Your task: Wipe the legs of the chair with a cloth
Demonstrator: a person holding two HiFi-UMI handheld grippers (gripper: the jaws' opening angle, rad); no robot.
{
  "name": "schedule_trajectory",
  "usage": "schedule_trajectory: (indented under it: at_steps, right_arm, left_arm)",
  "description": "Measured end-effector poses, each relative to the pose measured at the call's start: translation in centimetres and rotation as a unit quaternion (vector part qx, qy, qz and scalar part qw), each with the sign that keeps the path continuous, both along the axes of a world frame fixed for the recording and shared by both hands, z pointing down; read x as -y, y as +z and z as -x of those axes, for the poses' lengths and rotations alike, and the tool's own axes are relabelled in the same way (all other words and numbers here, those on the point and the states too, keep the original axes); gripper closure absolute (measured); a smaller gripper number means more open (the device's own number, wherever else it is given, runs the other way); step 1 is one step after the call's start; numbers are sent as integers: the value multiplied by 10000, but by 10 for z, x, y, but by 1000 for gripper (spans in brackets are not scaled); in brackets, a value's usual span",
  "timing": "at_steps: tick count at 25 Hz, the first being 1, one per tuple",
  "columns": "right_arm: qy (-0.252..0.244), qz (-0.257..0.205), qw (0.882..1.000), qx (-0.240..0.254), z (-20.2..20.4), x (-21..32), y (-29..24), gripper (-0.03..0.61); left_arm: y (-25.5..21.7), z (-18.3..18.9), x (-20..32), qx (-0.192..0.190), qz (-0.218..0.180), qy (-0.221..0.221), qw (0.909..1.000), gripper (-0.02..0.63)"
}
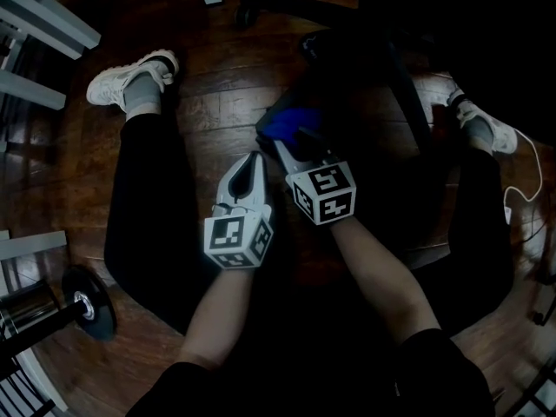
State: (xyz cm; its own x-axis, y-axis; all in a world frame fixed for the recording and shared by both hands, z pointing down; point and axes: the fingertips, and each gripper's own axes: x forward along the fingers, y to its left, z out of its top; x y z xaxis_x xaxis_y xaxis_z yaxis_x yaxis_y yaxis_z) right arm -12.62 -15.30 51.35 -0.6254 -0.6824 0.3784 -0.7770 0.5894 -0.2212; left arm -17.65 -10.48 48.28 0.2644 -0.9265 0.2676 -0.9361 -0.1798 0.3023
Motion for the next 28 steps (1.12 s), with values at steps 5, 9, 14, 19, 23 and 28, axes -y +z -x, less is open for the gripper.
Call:
schedule_trajectory:
  at_steps: [5, 9, 14, 19, 23, 28]
  right_arm:
    - [-187, -58, 9998, -99, 4, -7, 0, 451]
    - [360, -588, 9973, -250, -42, 10, -22, 453]
    - [2063, -566, 9767, -170, -159, 66, -50, 454]
    - [3302, -120, 9430, 402, -221, 99, -51, 454]
    - [3765, -91, 9250, 501, -230, 92, -49, 454]
    - [4261, 87, 9016, 739, -251, 63, -40, 454]
  left_arm:
    - [-1, -3, -1, 117, -26, 64, 9999, 611]
    - [-4, -8, -1, 202, -95, 219, 9995, 611]
    - [-8, -28, 3, 187, -224, 481, 9984, 611]
    - [-13, -60, -3, 527, -283, 1068, 9925, 611]
    - [-11, -76, -11, 587, -267, 1403, 9880, 611]
    - [-13, -86, -10, 484, -307, 1577, 9858, 611]
